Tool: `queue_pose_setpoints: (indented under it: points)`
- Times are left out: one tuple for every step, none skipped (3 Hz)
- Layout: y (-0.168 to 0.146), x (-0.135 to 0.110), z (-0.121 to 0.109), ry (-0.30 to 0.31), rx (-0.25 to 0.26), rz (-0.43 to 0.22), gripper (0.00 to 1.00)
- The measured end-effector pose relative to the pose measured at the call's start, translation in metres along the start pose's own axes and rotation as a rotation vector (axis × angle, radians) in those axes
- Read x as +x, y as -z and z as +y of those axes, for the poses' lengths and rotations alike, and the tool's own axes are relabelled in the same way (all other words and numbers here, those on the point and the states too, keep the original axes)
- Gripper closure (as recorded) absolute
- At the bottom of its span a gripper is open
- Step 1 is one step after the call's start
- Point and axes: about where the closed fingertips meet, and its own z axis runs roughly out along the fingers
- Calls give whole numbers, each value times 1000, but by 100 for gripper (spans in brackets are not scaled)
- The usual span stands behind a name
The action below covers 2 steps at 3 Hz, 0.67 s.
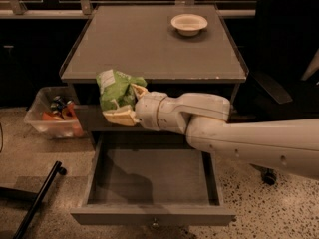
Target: Place green rice chip bag into middle drawer
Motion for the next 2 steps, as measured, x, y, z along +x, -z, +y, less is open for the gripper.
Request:
queue_pose_setpoints:
  points:
    - [40,24,31,-40,-128,31,100]
    - [75,71,39,-130,-200,136,100]
